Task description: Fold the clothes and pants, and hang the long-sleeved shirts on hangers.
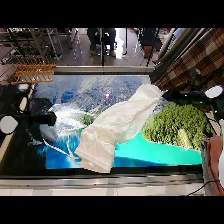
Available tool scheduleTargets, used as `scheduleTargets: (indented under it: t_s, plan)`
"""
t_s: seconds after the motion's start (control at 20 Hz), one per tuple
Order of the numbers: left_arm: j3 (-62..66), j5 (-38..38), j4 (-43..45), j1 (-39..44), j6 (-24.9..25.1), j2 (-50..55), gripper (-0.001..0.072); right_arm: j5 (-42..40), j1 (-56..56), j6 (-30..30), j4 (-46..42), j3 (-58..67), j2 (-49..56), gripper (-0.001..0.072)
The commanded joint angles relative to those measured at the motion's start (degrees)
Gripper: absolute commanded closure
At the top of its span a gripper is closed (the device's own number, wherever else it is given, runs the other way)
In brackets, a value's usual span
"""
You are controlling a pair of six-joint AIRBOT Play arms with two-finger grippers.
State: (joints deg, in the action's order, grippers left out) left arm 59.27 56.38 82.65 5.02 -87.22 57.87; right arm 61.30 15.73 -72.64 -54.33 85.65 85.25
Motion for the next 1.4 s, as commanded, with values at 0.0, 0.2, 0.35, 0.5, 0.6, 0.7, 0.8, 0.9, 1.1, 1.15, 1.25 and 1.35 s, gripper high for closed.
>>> scheduleTargets:
  t_s: [0.0, 0.2, 0.35, 0.5, 0.6, 0.7, 0.8, 0.9, 1.1, 1.15, 1.25, 1.35]
  plan:
    - [-5.66, 5.84, -11.80, -0.02, 16.41, 4.70, 0.0006, 6.25, 0.39, -0.79, 1.46, -0.13, 5.49, 0.0122]
    - [-9.75, 5.81, -17.11, -0.02, 25.11, 8.39, 0.0006, 7.21, 2.86, -0.81, 3.45, -0.13, 9.66, 0.0124]
    - [-9.81, 5.84, -18.60, 0.00, 29.29, 10.43, 0.0007, 10.25, 4.00, -0.83, 6.36, -0.13, 13.70, 0.0125]
    - [-9.81, 5.75, -26.88, 0.04, 36.94, 13.11, 0.0006, 9.51, 3.61, -0.83, 7.96, -0.13, 17.03, 0.0125]
    - [-9.79, 4.96, -30.99, 0.07, 39.78, 15.67, -0.0005, 8.13, 3.54, -0.81, 11.15, -0.11, 19.43, 0.0126]
    - [-9.79, 3.78, -31.15, 0.13, 40.37, 18.45, -0.0005, 6.43, 3.26, -0.81, 12.31, -0.13, 21.40, 0.0129]
    - [-9.77, 3.15, -32.22, 0.44, 40.39, 20.39, -0.0002, 4.17, 2.47, -0.68, 12.15, -0.09, 22.99, 0.0146]
    - [-9.77, 1.88, -32.20, 1.44, 40.37, 21.59, 0.0008, 1.92, 0.87, 0.20, 12.09, -0.07, 24.06, 0.0146]
    - [-9.77, -0.74, -32.22, 5.25, 40.26, 22.67, 0.0198, -1.81, -3.17, 0.24, 11.69, 0.07, 25.27, 0.0237]
    - [-9.77, -1.33, -32.20, 6.21, 40.11, 22.77, 0.0300, -2.05, -4.04, 0.22, 11.69, 0.07, 25.44, 0.0290]
    - [-9.77, -1.46, -32.35, 7.89, 40.11, 22.84, 0.0597, -1.95, -5.18, 0.11, 11.69, 0.07, 25.66, 0.0469]
    - [-9.53, 0.20, -35.69, 8.17, 40.09, 22.75, 0.0695, -1.22, -5.42, 0.11, 12.31, 0.09, 25.42, 0.0694]
